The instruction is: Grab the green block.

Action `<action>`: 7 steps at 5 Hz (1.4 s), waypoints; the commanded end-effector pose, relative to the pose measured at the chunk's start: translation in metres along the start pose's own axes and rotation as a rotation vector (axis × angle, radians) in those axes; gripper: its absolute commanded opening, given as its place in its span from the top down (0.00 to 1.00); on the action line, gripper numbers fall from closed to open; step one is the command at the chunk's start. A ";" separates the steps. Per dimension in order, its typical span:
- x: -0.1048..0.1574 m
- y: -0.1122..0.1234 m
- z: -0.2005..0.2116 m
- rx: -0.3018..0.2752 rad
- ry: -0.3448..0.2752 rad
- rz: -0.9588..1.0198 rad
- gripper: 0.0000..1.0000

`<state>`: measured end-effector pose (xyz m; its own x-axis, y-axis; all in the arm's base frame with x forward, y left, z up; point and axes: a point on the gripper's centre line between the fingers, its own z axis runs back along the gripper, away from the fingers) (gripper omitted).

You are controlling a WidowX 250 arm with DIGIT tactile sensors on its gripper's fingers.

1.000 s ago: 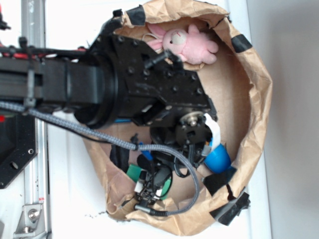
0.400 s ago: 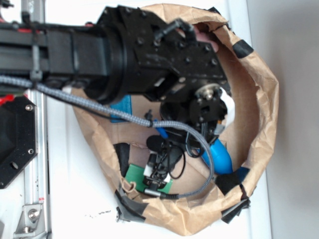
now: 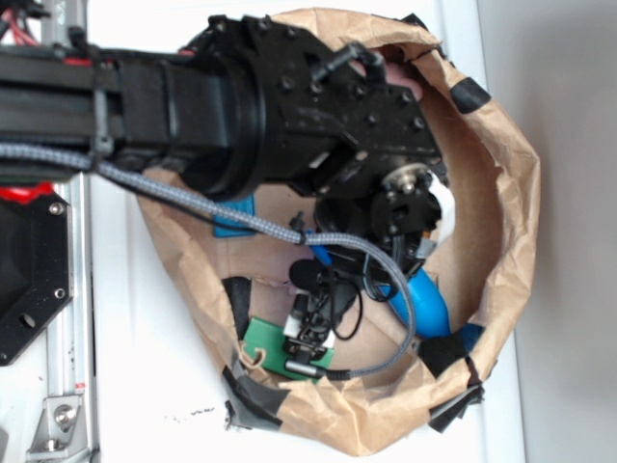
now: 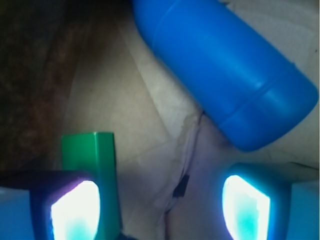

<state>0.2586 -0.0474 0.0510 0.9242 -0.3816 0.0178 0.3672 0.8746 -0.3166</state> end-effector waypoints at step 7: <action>0.009 -0.012 0.008 0.203 0.068 -0.004 1.00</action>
<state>0.2560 -0.0610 0.0457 0.9014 -0.4148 -0.1244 0.3987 0.9070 -0.1354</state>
